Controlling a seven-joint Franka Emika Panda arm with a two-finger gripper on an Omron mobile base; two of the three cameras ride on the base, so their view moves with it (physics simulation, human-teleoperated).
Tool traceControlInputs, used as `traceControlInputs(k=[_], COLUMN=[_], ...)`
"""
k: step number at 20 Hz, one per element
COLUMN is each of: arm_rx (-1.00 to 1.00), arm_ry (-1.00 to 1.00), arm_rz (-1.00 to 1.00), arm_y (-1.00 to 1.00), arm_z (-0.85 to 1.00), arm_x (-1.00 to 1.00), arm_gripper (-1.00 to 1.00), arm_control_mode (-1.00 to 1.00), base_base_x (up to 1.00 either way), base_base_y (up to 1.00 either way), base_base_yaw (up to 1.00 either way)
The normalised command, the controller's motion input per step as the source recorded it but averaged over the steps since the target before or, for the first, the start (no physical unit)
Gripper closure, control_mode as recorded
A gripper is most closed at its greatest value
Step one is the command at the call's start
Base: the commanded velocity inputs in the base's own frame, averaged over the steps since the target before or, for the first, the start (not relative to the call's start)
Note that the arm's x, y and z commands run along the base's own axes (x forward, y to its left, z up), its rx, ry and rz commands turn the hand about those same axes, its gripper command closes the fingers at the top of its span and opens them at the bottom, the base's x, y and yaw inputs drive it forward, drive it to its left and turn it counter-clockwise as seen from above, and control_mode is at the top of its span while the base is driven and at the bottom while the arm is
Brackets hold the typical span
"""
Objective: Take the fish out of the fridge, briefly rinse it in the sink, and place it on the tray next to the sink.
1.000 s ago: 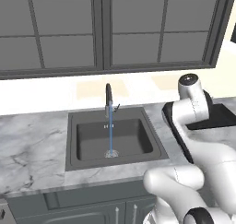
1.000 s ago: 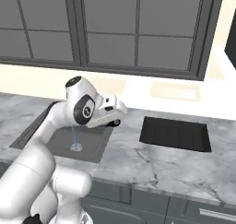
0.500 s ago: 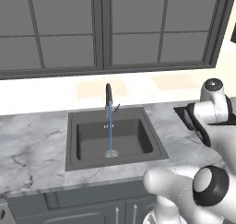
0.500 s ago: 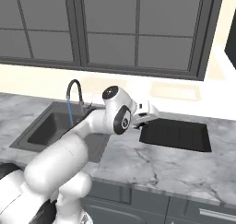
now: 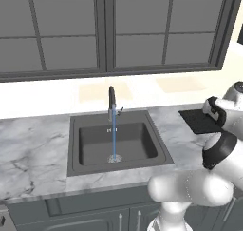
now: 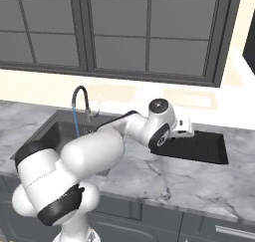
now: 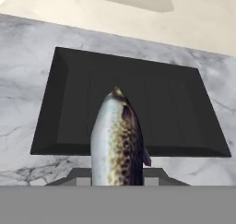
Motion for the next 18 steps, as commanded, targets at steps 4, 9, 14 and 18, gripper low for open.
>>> traceControlInputs(k=[4,9,14,18], arm_rx=[0.07,0.01,0.0,0.01], arm_ry=[0.0,0.0,0.0,0.0], arm_rz=[0.0,-0.03,-0.09,-0.12], arm_y=[-0.38,-0.45,-0.36,-0.14], arm_z=[-0.56,-0.39,-0.23,-0.08], arm_x=[0.25,0.59,0.92,0.9], arm_gripper=[1.0,1.0,1.0,-1.0], arm_control_mode=[-1.0,-1.0,-1.0,-1.0], base_base_x=[0.0,0.0,0.0,0.0], base_base_y=[0.0,0.0,0.0,0.0], base_base_yaw=[0.0,0.0,0.0,0.0])
